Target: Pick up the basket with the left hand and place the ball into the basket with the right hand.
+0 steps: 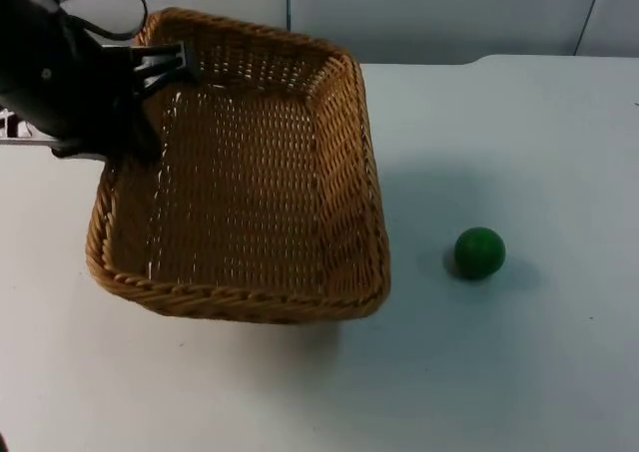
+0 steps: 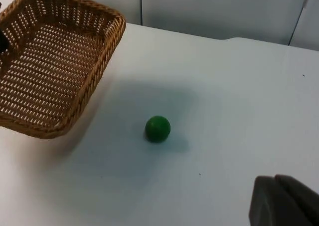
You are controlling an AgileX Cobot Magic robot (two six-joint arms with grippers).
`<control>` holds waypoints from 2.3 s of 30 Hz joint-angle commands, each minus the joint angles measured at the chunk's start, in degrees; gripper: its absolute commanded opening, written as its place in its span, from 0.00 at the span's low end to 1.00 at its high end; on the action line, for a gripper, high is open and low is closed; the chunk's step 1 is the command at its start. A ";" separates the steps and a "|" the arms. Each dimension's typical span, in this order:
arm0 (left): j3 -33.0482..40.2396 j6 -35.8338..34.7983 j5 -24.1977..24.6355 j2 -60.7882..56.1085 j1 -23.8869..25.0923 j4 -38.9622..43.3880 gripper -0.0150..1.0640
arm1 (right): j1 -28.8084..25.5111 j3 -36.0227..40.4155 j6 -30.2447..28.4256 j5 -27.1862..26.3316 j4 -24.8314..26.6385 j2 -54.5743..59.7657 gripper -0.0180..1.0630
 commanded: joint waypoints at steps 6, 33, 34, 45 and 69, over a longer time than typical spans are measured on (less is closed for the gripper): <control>5.24 12.36 -3.50 -3.20 2.23 -19.51 0.01 | -0.10 -0.35 -0.34 -0.21 0.29 -0.17 0.01; 5.24 27.92 5.45 -3.20 5.22 -29.24 0.01 | -0.10 -0.35 -0.34 -0.21 0.29 -0.17 0.01; 5.24 27.92 5.45 -3.20 5.22 -29.24 0.01 | -0.10 -0.35 -0.34 -0.21 0.29 -0.17 0.01; 5.24 27.92 5.26 -3.20 5.22 -29.21 0.01 | -0.10 -0.35 -0.34 -0.21 0.29 -0.17 0.01; 5.24 27.92 5.26 -3.20 5.22 -29.21 0.01 | -0.10 -0.35 0.11 -12.87 0.43 -0.17 0.01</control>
